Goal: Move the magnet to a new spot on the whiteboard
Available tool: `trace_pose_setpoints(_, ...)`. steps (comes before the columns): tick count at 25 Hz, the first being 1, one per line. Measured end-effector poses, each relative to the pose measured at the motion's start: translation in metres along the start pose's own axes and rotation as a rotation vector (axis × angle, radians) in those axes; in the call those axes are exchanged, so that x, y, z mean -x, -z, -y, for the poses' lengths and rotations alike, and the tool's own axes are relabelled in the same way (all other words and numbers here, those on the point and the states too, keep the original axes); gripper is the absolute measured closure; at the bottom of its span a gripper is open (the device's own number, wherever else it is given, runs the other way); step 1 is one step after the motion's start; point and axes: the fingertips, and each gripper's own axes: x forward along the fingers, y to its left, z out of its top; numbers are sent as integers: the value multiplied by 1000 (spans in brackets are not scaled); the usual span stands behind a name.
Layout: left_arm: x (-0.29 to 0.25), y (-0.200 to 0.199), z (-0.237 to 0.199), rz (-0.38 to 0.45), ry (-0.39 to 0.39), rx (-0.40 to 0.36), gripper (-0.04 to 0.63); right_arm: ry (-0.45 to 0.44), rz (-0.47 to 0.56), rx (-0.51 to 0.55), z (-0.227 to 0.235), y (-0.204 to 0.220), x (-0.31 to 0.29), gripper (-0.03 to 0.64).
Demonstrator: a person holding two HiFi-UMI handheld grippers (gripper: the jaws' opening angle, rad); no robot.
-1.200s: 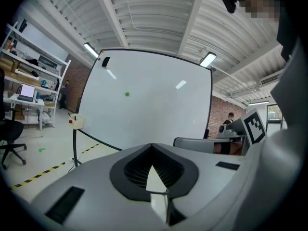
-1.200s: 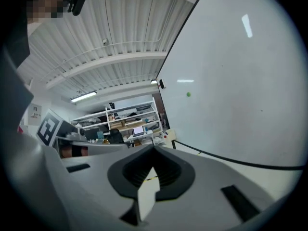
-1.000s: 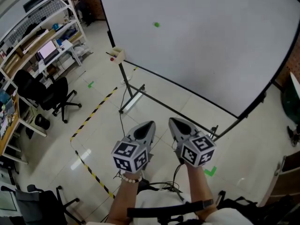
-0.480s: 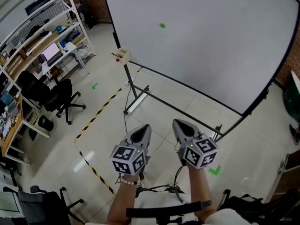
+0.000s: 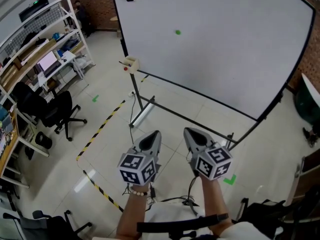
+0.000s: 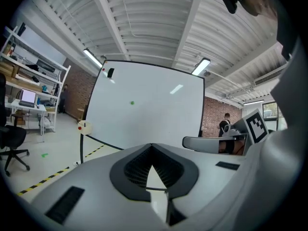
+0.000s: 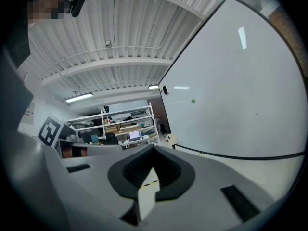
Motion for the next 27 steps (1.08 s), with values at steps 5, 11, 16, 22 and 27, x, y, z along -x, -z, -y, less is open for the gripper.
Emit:
trace_pose_setpoints(5,2,3,-4,-7,55,16,603,53,-21,3,-3,8,-1,607)
trace_pose_setpoints(11,3,5,-2,-12,102,18,604,85,-27,10,-12,12,-1,607)
trace_pose_setpoints(16,6,6,-1,-14,116,16,604,95,-26,19,-18,12,1,607)
trace_pose_setpoints(22,11,3,-1,-7,118,16,604,97,-28,27,-23,12,2,607)
trace_pose_setpoints(27,14,6,1,-5,119,16,604,91,-30,26,-27,15,3,607)
